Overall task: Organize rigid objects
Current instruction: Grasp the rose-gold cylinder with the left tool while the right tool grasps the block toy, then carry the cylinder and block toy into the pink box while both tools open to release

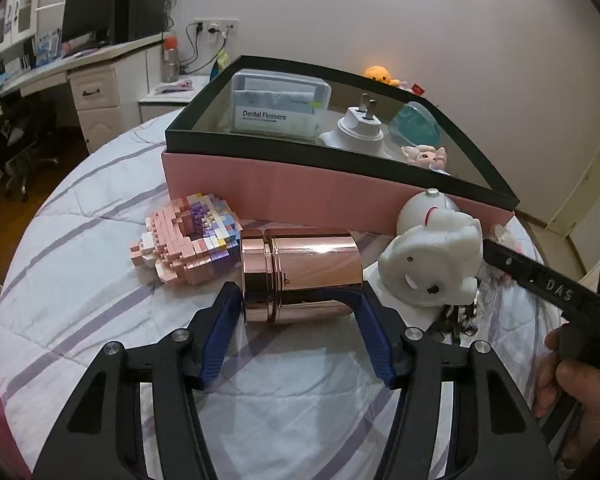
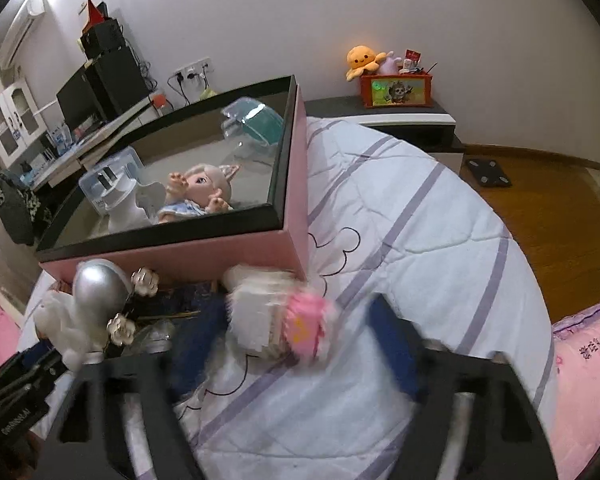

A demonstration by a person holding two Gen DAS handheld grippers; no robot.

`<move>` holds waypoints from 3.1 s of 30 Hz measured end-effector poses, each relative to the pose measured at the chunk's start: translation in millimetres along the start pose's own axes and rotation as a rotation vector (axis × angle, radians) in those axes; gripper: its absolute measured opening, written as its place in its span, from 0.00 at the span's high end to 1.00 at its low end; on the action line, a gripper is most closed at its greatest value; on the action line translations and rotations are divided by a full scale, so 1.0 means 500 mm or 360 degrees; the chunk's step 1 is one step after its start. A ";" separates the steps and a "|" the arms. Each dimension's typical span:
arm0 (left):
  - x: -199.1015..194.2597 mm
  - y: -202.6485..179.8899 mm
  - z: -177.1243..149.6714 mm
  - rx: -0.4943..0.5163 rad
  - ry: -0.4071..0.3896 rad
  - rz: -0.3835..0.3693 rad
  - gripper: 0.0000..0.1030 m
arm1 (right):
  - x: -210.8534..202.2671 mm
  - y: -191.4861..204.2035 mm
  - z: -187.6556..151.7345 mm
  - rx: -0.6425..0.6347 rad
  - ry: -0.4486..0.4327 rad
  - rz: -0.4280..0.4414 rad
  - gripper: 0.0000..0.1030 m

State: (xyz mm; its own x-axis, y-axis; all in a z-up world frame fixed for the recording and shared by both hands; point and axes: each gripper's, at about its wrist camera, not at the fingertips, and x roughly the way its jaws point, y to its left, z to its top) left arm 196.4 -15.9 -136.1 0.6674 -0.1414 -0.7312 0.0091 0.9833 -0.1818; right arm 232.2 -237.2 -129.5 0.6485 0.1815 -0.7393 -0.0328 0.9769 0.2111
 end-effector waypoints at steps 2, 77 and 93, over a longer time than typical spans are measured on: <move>0.005 -0.001 0.001 -0.0004 0.0013 0.0044 0.33 | 0.003 0.013 0.001 -0.0071 0.0013 -0.0026 0.37; -0.058 0.005 0.275 0.0211 -0.0370 -0.0075 0.47 | -0.045 0.154 0.214 -0.0270 -0.0184 0.0179 0.57; 0.036 -0.004 0.270 0.0209 -0.0237 0.0000 0.23 | 0.028 0.123 0.217 -0.0185 -0.0113 0.0161 0.16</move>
State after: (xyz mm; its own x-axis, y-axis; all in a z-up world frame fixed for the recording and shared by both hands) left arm 309.0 -5.0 -59.9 0.7702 -0.1325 -0.6239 0.0998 0.9912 -0.0874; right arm 321.8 -186.7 -57.7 0.6894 0.2750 -0.6701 -0.1856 0.9613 0.2037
